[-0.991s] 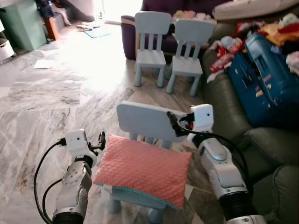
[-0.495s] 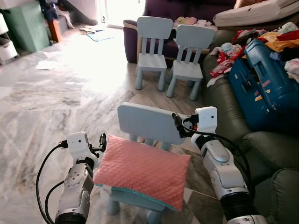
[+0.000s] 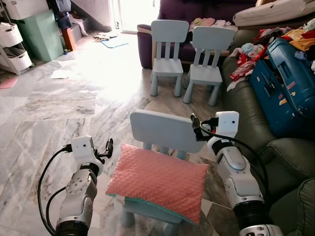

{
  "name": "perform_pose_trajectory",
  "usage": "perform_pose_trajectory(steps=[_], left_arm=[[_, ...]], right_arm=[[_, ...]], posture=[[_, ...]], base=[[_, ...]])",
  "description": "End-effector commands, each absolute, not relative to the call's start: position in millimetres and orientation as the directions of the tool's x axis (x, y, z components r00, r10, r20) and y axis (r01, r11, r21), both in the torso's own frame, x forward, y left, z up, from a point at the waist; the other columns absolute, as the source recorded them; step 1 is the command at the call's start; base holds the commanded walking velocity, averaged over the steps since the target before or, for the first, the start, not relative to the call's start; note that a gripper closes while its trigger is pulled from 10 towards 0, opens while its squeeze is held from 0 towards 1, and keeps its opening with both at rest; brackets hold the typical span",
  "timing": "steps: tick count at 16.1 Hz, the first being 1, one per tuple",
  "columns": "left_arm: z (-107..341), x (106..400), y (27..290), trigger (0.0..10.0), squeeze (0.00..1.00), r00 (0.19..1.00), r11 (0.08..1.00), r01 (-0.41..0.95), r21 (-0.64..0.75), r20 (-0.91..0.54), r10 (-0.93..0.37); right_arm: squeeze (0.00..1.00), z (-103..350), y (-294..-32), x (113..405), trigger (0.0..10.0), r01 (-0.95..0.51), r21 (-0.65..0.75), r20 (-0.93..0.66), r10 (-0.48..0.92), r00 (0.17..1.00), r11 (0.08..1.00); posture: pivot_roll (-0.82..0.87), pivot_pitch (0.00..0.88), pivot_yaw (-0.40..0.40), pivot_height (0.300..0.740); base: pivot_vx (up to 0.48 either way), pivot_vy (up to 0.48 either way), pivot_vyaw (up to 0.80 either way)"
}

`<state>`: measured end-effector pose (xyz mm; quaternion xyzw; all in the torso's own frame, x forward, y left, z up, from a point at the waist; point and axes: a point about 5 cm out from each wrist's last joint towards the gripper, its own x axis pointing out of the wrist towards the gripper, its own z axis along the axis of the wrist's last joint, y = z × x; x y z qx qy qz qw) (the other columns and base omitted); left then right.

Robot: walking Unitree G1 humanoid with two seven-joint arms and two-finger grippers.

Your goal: Move the pillow to the sofa

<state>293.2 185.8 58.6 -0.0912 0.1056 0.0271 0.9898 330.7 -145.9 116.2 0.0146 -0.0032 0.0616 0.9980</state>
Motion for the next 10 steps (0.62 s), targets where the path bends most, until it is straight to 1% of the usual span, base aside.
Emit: perform_pose_trajectory(steps=[1, 5, 6, 8, 10], left_arm=[[63.4, 294.7, 184.3, 10.0, 0.0, 0.979, 0.985, -0.056, -0.162, -0.202, 0.022], [61.1, 290.4, 186.4, 10.0, 0.0, 0.977, 0.981, -0.07, -0.183, -0.209, 0.031], [57.5, 286.0, 186.2, 10.0, 0.0, 0.974, 0.976, -0.095, -0.198, -0.22, 0.05], [55.7, 283.7, 184.5, 10.0, 0.0, 0.973, 0.971, -0.096, -0.219, -0.227, 0.045], [54.6, 281.8, 184.5, 10.0, 0.0, 0.972, 0.973, -0.1, -0.206, -0.23, 0.051]], right_arm=[[0.0, 117.5, -147.9, 332.9, 10.0, -0.107, 0.024, 0.003, 0.107, 0.994, 0.994], [0.0, 117.4, -143.8, 329.1, 10.0, -0.115, -0.022, 0.01, 0.115, 0.993, 0.993], [0.0, 115.2, -144.4, 326.9, 10.0, -0.158, 0.023, -0.012, 0.158, 0.987, 0.987], [0.0, 117.0, -145.5, 327.2, 10.0, -0.171, 0.036, -0.01, 0.171, 0.985, 0.985], [0.0, 118.1, -147.9, 327.8, 10.0, -0.161, 0.025, -0.01, 0.161, 0.987, 0.987]], posture=[[-0.06, 0.0, -0.028, 0.74], [-0.06, 0.0, -0.05, 0.74], [-0.07, 0.0, -0.063, 0.74], [-0.07, 0.0, -0.066, 0.74], [-0.07, 0.001, -0.068, 0.74]], base=[[0.0, 0.0, 0.0], [0.0, 0.0, 0.0], [0.0, 0.0, 0.0], [0.0, 0.0, 0.0], [0.0, 0.0, 0.0]])
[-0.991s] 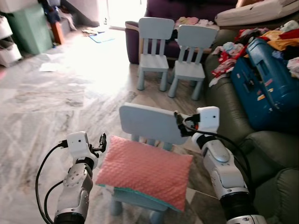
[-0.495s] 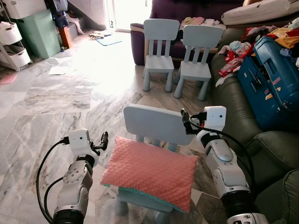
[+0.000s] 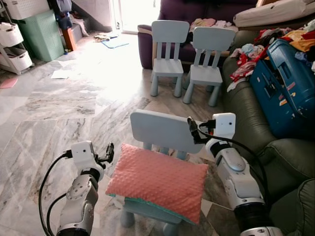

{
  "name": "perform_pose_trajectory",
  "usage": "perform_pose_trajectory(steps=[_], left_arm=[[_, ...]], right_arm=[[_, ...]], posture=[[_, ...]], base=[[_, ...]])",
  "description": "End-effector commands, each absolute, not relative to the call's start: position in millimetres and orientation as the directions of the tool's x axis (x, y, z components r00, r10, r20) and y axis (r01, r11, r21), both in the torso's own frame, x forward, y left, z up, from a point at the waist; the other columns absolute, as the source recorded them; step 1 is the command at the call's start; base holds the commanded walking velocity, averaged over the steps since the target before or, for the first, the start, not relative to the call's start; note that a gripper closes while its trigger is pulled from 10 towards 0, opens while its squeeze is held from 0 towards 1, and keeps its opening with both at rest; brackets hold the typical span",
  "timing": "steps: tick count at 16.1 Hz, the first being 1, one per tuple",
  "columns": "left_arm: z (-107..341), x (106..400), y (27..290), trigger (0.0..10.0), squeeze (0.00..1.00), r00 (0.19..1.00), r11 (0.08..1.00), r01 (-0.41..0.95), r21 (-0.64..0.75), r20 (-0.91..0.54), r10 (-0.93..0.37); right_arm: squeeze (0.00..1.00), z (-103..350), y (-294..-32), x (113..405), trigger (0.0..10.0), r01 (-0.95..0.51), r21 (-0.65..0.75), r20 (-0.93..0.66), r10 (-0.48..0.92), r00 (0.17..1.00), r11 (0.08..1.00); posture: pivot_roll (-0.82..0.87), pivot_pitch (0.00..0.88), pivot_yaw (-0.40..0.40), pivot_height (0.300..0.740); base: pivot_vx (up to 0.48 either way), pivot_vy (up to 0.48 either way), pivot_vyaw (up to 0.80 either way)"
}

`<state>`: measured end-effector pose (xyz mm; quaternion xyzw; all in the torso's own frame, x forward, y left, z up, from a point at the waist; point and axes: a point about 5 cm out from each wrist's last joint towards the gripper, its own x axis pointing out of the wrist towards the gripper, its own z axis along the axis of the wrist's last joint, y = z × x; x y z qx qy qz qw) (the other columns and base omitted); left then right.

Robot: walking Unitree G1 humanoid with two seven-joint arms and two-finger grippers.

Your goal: Move the pillow to the sofa

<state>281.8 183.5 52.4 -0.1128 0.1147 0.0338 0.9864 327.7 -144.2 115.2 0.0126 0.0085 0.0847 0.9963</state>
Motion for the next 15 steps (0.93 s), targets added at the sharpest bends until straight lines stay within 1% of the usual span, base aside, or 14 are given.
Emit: perform_pose_trajectory(steps=[1, 12, 15], left_arm=[[54.5, 281.8, 184.5, 10.0, 0.0, 0.972, 0.974, -0.101, -0.204, -0.23, 0.053], [53.8, 278.9, 180.6, 10.0, 0.0, 0.97, 0.976, -0.094, -0.199, -0.239, 0.045], [53.6, 278.8, 180.7, 10.0, 0.0, 0.969, 0.975, -0.1, -0.199, -0.242, 0.05]], right_arm=[[0.0, 118.2, -147.9, 327.8, 10.0, -0.162, 0.026, -0.01, 0.162, 0.987, 0.987], [0.0, 116.9, -144.6, 324.7, 10.0, -0.182, 0.021, -0.036, 0.183, 0.983, 0.983], [0.0, 116.2, -144.7, 324.9, 10.0, -0.181, 0.021, -0.044, 0.182, 0.982, 0.983]], posture=[[-0.07, 0.001, -0.068, 0.74], [-0.08, 0.014, -0.07, 0.74], [-0.08, 0.014, -0.073, 0.74]], base=[[0.0, 0.0, 0.0], [0.0, 0.0, 0.0], [0.0, 0.0, -0.75]])
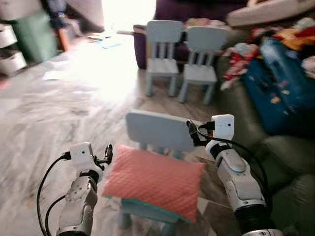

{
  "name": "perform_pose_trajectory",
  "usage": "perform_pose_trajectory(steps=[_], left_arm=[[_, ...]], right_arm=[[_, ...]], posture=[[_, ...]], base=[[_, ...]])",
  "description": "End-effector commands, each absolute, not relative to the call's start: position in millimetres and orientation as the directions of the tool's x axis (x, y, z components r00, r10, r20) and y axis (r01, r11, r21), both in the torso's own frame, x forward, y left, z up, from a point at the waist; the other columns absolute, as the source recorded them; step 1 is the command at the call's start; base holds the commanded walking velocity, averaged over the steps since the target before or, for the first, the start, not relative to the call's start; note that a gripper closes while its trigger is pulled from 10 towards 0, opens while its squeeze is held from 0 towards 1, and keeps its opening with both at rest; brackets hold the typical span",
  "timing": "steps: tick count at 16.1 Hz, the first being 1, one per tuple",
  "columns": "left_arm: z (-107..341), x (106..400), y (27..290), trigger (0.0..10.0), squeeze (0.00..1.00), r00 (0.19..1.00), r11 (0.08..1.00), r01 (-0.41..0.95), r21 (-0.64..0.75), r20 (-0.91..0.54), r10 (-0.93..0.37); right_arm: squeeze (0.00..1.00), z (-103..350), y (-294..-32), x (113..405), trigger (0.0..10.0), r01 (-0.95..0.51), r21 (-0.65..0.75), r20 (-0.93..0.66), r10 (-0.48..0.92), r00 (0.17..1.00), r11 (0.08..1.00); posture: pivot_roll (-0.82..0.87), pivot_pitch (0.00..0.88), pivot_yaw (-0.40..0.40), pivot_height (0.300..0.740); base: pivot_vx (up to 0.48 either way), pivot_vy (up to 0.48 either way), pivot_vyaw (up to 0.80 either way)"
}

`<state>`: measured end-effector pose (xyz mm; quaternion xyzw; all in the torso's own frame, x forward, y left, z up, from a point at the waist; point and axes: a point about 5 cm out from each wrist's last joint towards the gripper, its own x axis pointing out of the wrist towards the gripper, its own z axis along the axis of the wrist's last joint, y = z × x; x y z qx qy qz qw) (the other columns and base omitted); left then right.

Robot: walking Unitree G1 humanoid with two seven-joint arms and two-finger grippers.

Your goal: Move the pillow to the sofa

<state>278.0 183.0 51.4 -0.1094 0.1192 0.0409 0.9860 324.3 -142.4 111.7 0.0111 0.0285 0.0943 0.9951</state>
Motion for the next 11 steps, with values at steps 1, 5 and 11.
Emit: perform_pose_trajectory(steps=[1, 5, 11], left_arm=[[53.6, 278.8, 180.7, 10.0, 0.0, 0.969, 0.975, -0.1, -0.199, -0.242, 0.05], [53.5, 278.3, 180.9, 10.0, 0.0, 0.969, 0.976, -0.097, -0.196, -0.243, 0.047], [53.7, 278.9, 181.5, 10.0, 0.0, 0.969, 0.977, -0.098, -0.191, -0.243, 0.049]], right_arm=[[0.0, 116.1, -144.6, 324.7, 10.0, -0.181, 0.02, -0.044, 0.182, 0.982, 0.983], [0.0, 115.9, -143.9, 324.1, 10.0, -0.184, 0.025, -0.048, 0.186, 0.981, 0.983], [0.0, 119.1, -143.0, 325.2, 10.0, -0.188, -0.01, -0.031, 0.187, 0.982, 0.982]], posture=[[-0.08, 0.014, -0.073, 0.74], [-0.08, 0.017, -0.07, 0.74], [-0.08, 0.016, -0.072, 0.74]], base=[[0.0, 0.0, -0.75], [0.0, 0.0, -0.75], [0.0, 0.0, -0.5]])
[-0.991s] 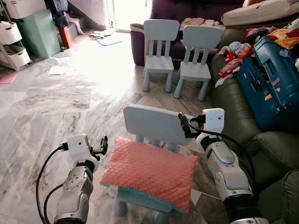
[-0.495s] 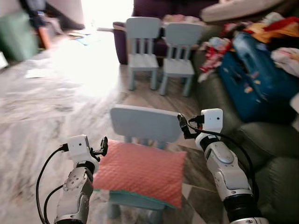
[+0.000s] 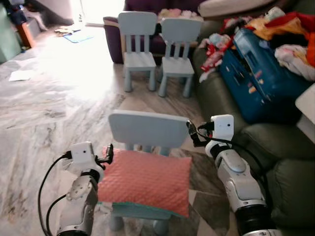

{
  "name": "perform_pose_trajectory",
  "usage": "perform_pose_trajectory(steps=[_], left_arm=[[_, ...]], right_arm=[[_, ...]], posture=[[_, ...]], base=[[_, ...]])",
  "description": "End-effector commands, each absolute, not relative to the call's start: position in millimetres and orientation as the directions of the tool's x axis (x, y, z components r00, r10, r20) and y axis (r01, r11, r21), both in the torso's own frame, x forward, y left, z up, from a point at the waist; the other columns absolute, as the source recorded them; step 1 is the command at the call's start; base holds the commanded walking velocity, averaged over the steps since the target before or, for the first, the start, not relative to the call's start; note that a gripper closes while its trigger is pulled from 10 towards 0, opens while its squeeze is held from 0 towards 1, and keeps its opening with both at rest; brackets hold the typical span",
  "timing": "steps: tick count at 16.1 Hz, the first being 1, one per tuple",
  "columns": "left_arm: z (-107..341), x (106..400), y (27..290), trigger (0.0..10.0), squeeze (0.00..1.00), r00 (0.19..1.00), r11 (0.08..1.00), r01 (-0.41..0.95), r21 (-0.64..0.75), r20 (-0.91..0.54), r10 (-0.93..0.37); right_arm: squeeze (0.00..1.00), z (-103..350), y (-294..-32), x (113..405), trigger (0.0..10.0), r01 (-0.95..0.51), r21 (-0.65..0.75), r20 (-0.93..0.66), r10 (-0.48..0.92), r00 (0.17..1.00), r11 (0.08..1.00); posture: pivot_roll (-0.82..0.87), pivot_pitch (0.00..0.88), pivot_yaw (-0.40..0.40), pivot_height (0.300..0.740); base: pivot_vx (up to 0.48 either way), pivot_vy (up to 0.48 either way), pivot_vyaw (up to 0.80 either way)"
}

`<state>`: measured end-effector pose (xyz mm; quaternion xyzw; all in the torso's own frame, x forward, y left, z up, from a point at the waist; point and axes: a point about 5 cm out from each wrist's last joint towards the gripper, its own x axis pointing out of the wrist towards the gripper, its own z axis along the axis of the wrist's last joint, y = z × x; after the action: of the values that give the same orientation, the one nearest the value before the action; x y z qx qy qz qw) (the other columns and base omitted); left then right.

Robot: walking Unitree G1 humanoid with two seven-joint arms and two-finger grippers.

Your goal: Move the pillow to the sofa

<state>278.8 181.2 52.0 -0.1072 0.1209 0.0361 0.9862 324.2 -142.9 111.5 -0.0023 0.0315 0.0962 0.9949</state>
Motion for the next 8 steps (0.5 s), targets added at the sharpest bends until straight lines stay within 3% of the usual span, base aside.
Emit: perform_pose_trajectory(steps=[1, 3, 6, 8], left_arm=[[53.8, 278.9, 181.5, 10.0, 0.0, 0.969, 0.977, -0.097, -0.19, -0.243, 0.049], [52.8, 277.8, 183.1, 10.0, 0.0, 0.967, 0.975, -0.107, -0.195, -0.25, 0.057], [53.8, 276.2, 186.3, 10.0, 0.0, 0.968, 0.976, -0.105, -0.19, -0.244, 0.056], [56.1, 274.4, 182.6, 10.0, 0.0, 0.975, 0.979, -0.033, -0.2, -0.224, -0.013]], right_arm=[[0.0, 118.4, -142.9, 325.5, 10.0, -0.18, 0.009, -0.037, 0.18, 0.983, 0.984], [0.0, 116.5, -145.1, 326.2, 10.0, -0.158, 0.063, -0.054, 0.161, 0.985, 0.985], [0.0, 112.3, -147.8, 325.4, 10.0, -0.157, -0.015, -0.082, 0.155, 0.985, 0.988], [0.0, 110.7, -151.1, 321.5, 10.0, -0.157, -0.016, -0.056, 0.156, 0.986, 0.987]], posture=[[-0.08, 0.016, -0.072, 0.74], [-0.08, 0.011, -0.073, 0.74], [-0.07, 0.018, -0.075, 0.74], [-0.08, 0.034, -0.074, 0.74]], base=[[0.0, 0.0, 0.0], [0.0, 0.0, 0.0], [0.0, 0.0, 0.0], [0.0, 0.0, 0.0]])
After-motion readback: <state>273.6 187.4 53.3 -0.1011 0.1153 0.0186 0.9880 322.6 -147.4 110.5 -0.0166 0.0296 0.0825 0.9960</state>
